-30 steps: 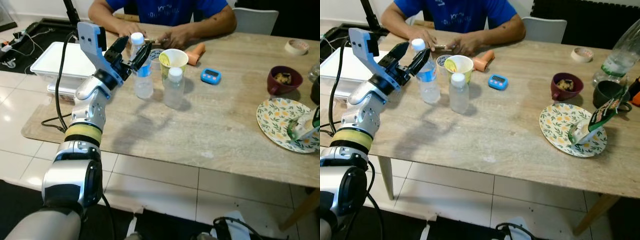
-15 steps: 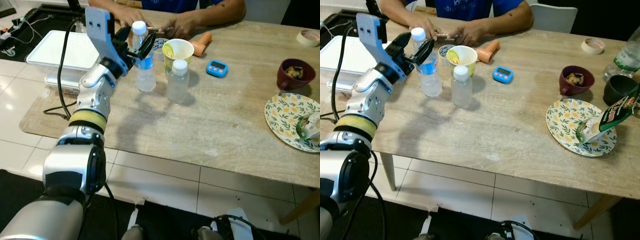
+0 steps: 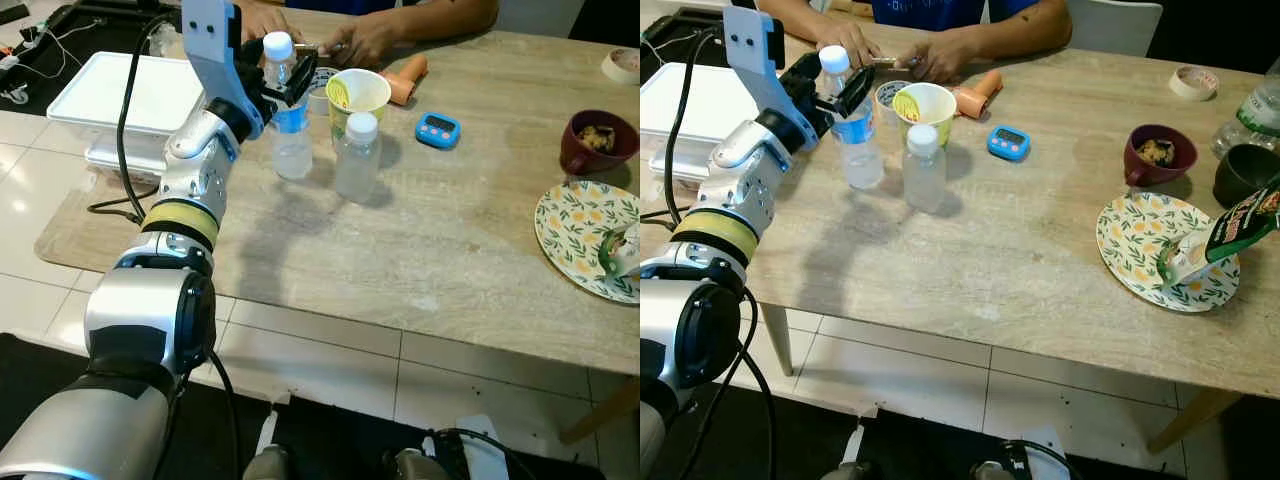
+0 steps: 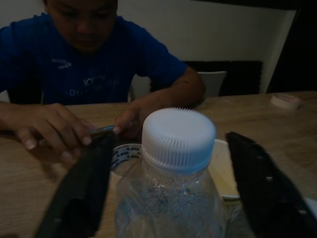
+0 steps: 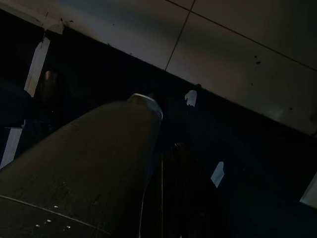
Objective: Restocking fridge
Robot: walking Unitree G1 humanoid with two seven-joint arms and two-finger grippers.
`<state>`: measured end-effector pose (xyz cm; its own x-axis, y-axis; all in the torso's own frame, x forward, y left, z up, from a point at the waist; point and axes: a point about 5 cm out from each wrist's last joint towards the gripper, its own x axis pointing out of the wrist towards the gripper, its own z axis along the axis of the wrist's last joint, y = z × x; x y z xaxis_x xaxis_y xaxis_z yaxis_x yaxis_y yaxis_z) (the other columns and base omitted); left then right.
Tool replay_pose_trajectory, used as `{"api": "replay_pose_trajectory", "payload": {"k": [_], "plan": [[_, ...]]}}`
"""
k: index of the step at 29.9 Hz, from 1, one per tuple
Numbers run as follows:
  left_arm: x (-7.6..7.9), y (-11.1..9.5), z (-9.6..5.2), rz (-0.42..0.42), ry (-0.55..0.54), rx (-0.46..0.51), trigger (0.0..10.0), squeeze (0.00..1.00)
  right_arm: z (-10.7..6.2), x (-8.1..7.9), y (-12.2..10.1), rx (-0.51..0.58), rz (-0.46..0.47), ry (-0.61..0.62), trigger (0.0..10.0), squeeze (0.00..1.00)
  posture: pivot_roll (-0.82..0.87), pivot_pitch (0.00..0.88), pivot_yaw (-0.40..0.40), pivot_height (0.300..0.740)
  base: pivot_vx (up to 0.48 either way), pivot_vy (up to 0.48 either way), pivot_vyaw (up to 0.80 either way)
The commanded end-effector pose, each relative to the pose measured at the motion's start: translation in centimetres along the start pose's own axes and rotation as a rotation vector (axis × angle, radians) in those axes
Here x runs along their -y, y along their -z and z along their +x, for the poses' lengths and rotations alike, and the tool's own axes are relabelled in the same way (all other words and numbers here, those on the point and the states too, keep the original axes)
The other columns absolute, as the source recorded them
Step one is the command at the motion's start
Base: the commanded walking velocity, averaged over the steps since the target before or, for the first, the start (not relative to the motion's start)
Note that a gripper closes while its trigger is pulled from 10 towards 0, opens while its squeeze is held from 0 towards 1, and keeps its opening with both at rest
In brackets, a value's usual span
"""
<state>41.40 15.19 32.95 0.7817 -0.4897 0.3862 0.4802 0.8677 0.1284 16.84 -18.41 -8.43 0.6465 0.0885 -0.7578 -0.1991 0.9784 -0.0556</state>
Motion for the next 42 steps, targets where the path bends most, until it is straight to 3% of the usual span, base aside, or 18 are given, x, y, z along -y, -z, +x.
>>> {"api": "replay_pose_trajectory", "payload": {"k": [1, 21, 28, 32, 33, 34, 35, 36, 37, 39, 40, 41, 42], "plan": [[0.6, 0.1, 0.4, 0.006, 0.015, -0.002, 0.0, 0.0, -1.8, -2.3, 5.8, -0.209, 0.033, -0.069, 10.0, 0.0, -0.15, 0.343, 0.045, 0.74, 0.0, 0.0, 0.0], [-0.8, -0.6, -0.2, 0.021, -0.03, 0.007, 0.0, 0.0, -1.3, -2.3, 4.7, -0.195, 0.026, -0.063, 10.0, 0.0, -0.14, 0.295, 0.054, 0.74, 0.0, 0.0, 0.0], [-3.2, -2.9, -1.8, 0.001, -0.021, 0.117, 0.0, 0.0, -0.9, -2.3, 4.0, -0.19, 0.03, -0.062, 10.0, 0.0, -0.11, 0.254, 0.052, 0.74, 0.0, 0.0, 0.0], [-4.6, -4.0, -3.1, -0.005, -0.023, 0.161, 0.0, 0.0, -0.7, -2.3, 3.7, -0.188, 0.029, -0.064, 10.0, 0.0, -0.1, 0.244, 0.051, 0.74, 0.0, 0.0, 0.0], [-5.4, -4.5, -4.0, -0.006, -0.032, 0.177, 0.0, 0.0, -0.6, -2.3, 3.5, -0.188, 0.029, -0.067, 10.0, 0.0, -0.08, 0.227, 0.05, 0.74, 0.0, 0.0, 0.0], [-6.1, -4.9, -5.0, -0.014, -0.032, 0.19, 2.0, 0.0, -0.5, -2.4, 3.3, -0.188, 0.029, -0.069, 10.0, 0.0, -0.07, 0.218, 0.049, 0.74, 0.0, 0.0, 0.0], [-6.1, -4.9, -5.0, -0.014, -0.032, 0.19, 2.0, 0.0, -0.5, -2.4, 3.3, -0.188, 0.029, -0.069, 10.0, 0.0, -0.07, 0.218, 0.049, 0.74, 0.0, 0.0, 0.0], [-6.5, -5.2, -5.8, -0.027, -0.015, 0.196, 3.8, 0.0, -0.5, -2.4, 3.2, -0.188, 0.029, -0.071, 10.0, 0.0, -0.07, 0.216, 0.048, 0.74, 0.0, 0.0, 0.0], [-6.5, -5.2, -5.8, -0.027, -0.015, 0.196, 3.8, 0.0, -0.5, -2.4, 3.2, -0.188, 0.029, -0.071, 10.0, 0.0, -0.07, 0.216, 0.048, 0.74, 0.0, 0.0, 0.0], [-6.1, -5.9, -8.0, -0.08, 0.134, 0.2, 10.0, 0.0, -0.3, -2.4, 2.8, -0.186, 0.024, -0.076, 10.0, 0.0, -0.05, 0.193, 0.044, 0.74, 0.0, 0.0, 0.0], [-5.4, -6.1, -9.2, -0.085, 0.231, 0.19, 10.0, 0.0, -0.2, -2.4, 2.7, -0.185, 0.021, -0.077, 10.0, 0.0, -0.04, 0.183, 0.04, 0.74, 0.0, 0.0, 0.0], [-5.4, -6.1, -9.2, -0.085, 0.231, 0.19, 10.0, 0.0, -0.2, -2.4, 2.7, -0.185, 0.021, -0.077, 10.0, 0.0, -0.04, 0.183, 0.04, 0.74, 0.0, 0.0, 0.0], [-4.5, -6.0, -10.7, -0.069, 0.336, 0.157, 10.0, 0.0, -0.1, -2.4, 2.5, -0.186, 0.016, -0.08, 10.0, 0.0, -0.03, 0.174, 0.039, 0.74, 0.0, 0.0, 0.0]]}}
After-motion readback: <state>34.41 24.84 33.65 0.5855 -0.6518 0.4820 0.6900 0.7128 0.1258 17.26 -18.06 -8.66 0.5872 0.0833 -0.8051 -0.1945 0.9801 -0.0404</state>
